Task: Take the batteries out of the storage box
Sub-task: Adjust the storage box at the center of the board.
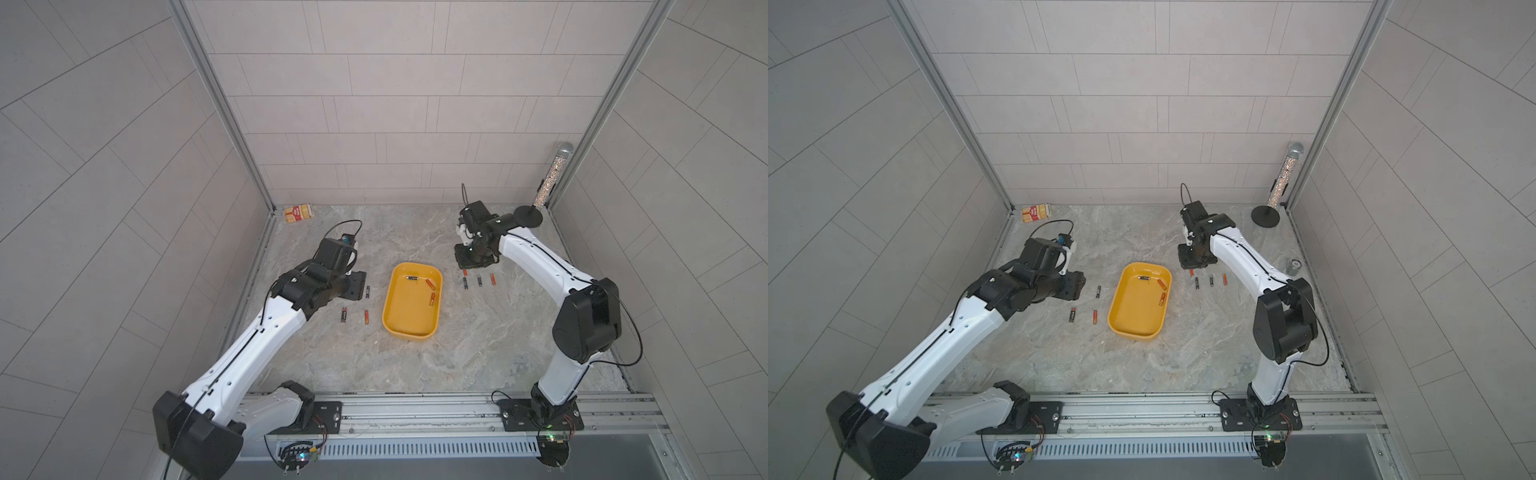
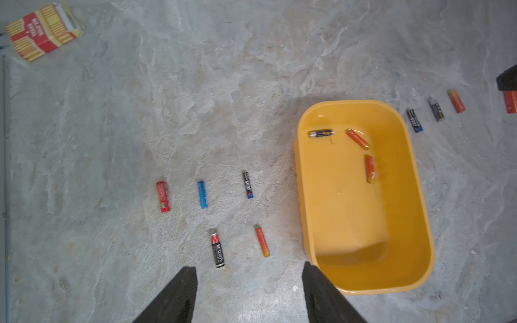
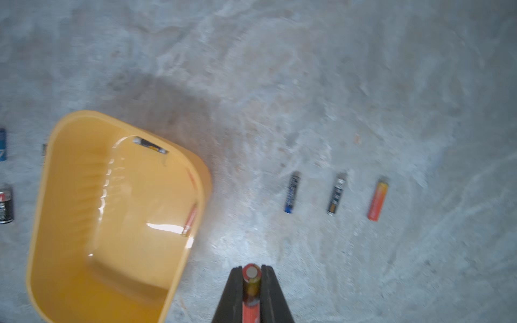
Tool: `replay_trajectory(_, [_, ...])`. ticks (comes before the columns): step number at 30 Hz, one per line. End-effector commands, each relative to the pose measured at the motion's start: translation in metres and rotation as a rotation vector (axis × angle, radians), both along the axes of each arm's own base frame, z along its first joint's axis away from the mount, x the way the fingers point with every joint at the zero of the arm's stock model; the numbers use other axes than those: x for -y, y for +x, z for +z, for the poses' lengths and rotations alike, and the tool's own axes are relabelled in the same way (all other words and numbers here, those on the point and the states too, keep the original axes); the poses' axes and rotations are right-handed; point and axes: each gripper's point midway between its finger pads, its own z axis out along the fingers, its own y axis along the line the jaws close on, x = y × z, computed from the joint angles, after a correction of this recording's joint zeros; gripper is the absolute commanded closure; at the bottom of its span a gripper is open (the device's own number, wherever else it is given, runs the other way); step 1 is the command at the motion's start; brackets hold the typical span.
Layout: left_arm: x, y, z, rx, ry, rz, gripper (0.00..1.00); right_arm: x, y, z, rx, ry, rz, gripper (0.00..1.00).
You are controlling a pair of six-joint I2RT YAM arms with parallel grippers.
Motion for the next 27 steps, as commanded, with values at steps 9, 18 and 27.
replay_trajectory(9, [0.071, 0.007, -0.082, -0.276, 0.029, -0.098, 0.43, 0.030, -0.055, -0.085, -0.141, -0.108, -0.055, 1.00])
replay_trajectory(18, [0.085, 0.007, -0.132, -0.417, 0.042, -0.106, 0.39, 0.020, -0.057, -0.107, -0.153, -0.113, -0.052, 1.00])
replay_trajectory(27, [0.089, -0.007, -0.155, -0.486, 0.047, -0.078, 0.53, 0.019, -0.050, -0.113, -0.139, -0.117, -0.056, 1.00])
